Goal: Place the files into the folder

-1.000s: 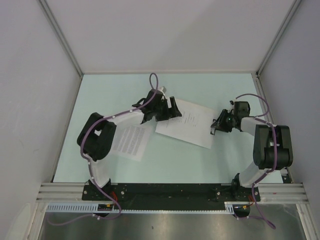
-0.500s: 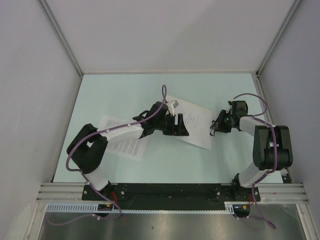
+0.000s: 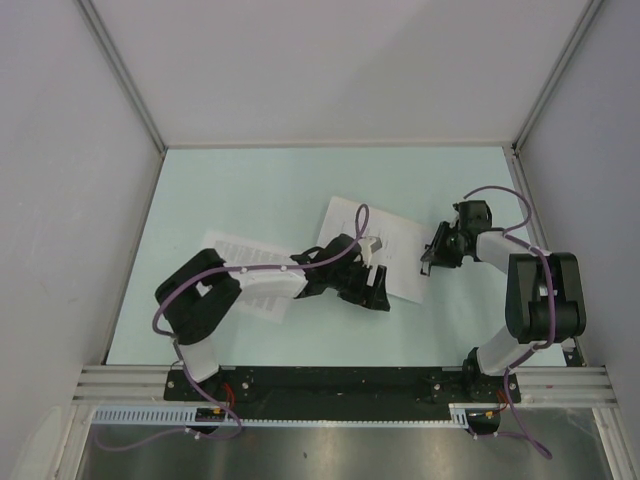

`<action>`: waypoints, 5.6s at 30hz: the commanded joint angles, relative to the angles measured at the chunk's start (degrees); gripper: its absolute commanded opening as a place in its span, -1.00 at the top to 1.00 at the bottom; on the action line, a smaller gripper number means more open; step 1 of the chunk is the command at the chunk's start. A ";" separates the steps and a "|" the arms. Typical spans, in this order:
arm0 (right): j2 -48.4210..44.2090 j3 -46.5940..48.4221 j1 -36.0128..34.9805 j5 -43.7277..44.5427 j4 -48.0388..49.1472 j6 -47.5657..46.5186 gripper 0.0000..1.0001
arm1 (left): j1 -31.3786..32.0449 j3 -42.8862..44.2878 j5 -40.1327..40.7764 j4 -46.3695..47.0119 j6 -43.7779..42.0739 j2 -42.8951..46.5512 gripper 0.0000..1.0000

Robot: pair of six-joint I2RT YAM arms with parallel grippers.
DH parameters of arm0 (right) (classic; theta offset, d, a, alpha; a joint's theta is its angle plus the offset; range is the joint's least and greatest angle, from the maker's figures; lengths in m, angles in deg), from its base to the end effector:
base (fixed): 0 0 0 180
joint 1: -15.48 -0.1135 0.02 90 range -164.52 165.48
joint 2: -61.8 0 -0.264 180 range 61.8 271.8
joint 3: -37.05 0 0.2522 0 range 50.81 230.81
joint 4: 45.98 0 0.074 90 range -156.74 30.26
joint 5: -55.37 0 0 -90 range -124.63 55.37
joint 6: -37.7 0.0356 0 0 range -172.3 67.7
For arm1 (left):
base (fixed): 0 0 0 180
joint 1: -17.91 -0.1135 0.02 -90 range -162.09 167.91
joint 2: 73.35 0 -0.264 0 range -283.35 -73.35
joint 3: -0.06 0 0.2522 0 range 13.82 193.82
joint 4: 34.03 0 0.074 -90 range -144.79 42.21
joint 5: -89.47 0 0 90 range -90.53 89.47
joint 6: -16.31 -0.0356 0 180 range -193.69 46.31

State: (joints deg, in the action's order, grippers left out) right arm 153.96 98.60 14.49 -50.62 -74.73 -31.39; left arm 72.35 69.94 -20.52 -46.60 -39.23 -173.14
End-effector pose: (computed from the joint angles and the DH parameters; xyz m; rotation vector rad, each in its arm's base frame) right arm 0.3019 0.0150 0.1558 0.3546 2.6036 0.4987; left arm 0.2011 -0.3022 0.1753 0.6392 2.4850 -1.1105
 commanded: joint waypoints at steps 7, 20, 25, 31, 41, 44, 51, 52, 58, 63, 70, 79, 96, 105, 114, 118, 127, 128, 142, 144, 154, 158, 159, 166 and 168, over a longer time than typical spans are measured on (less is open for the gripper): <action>-3.13 1.69 -2.52 4.12 -4.18 1.42 1.00 | -0.56 3.03 -6.10 14.43 8.43 -9.28 -0.68; -4.80 1.69 -3.84 5.18 -4.97 2.47 1.00 | -1.79 2.07 -5.76 20.95 16.78 -10.52 -0.67; -4.09 1.78 -3.31 5.09 -4.97 3.00 1.00 | -0.56 1.01 -10.07 21.14 15.04 -8.24 -0.70; -3.66 2.39 -3.75 8.16 -5.67 1.51 1.00 | 1.02 -2.07 -12.97 13.95 4.23 0.55 -0.81; 0.03 8.80 -5.16 8.87 -11.03 -8.50 1.00 | 6.30 6.20 14.10 -14.21 -36.05 13.74 -0.94; 1.88 10.21 -5.25 8.26 -11.82 -10.45 1.00 | 6.47 1.91 14.72 -2.75 -48.64 14.36 -0.94; 3.03 10.92 -5.69 8.08 -12.44 -10.10 1.00 | 6.47 3.11 13.40 10.31 -62.49 0.93 -0.77; 3.11 10.92 -5.60 7.82 -12.53 -9.92 1.00 | 6.47 4.43 13.31 10.84 -62.67 -0.22 -0.80; 3.38 11.53 -6.03 5.35 -12.97 -9.22 1.00 | 7.71 9.43 9.36 7.18 -66.89 -7.08 -0.99; 3.38 11.80 -7.09 6.23 -13.32 -8.43 1.00 | 6.56 14.72 5.84 1.44 -64.70 -12.44 -0.99; 3.82 11.97 -6.83 4.92 -13.41 -8.25 1.00 | 6.56 16.66 5.05 1.09 -65.57 -15.61 -0.97; 3.46 12.15 -6.13 1.59 -14.02 -8.07 1.00 | 5.24 20.68 3.65 -5.75 -62.85 -18.95 -0.97; 2.67 11.54 -2.08 -6.60 -14.37 -10.09 1.00 | 4.28 18.24 3.55 -6.29 -65.13 -20.18 -0.90; 3.55 11.54 -2.08 -5.37 -14.02 -11.06 1.00 | 4.63 18.68 10.22 -8.04 -69.43 -20.27 -0.94; 4.08 11.54 -2.96 -4.84 -14.11 -11.06 1.00 | 7.26 17.10 19.19 -5.94 -72.69 -18.78 -0.99; 3.91 11.62 -3.05 -5.10 -14.37 -11.06 1.00 | 7.26 16.66 18.32 -5.15 -72.87 -18.69 -0.99; 3.20 11.62 -2.87 -4.93 -14.64 -11.50 1.00 | 6.65 16.92 16.04 -6.20 -73.83 -18.95 -0.95; 3.11 11.71 -2.96 -5.02 -14.64 -11.59 1.00 | 6.65 16.92 15.77 -6.55 -73.66 -19.04 -0.95; 3.55 12.24 -3.49 -0.71 -15.87 -11.85 1.00 | 6.56 19.11 15.77 -8.57 -71.11 -20.45 -0.99; 3.73 12.33 -3.31 -0.45 -15.95 -11.85 1.00 | 6.83 19.55 14.98 -9.53 -70.58 -19.40 -0.99; 4.96 12.50 -2.78 -0.62 -15.95 -12.20 1.00 | 7.00 10.70 17.61 -8.14 -70.14 -8.77 -0.99; 4.96 12.68 -2.78 -1.24 -16.30 -12.38 1.00 | 5.78 7.34 18.41 -7.17 -70.05 -7.61 -0.99; 5.05 12.68 -2.78 -1.33 -16.31 -12.47 1.00 | 5.60 6.73 18.75 -6.82 -70.40 -7.35 -0.99; 4.52 12.68 -2.52 -2.29 -16.39 -12.64 1.00 | 4.72 2.69 23.06 -3.65 -72.51 -7.26 -0.99; 4.61 12.68 -2.35 -2.56 -16.39 -12.73 1.00 | 4.72 2.16 22.54 -3.13 -73.21 -6.83 -0.99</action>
State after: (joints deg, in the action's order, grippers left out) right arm 158.90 108.72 11.67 -50.75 -90.97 -43.39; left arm 77.85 75.30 -1.44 -47.19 -109.76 -179.94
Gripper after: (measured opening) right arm 0.339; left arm 0.994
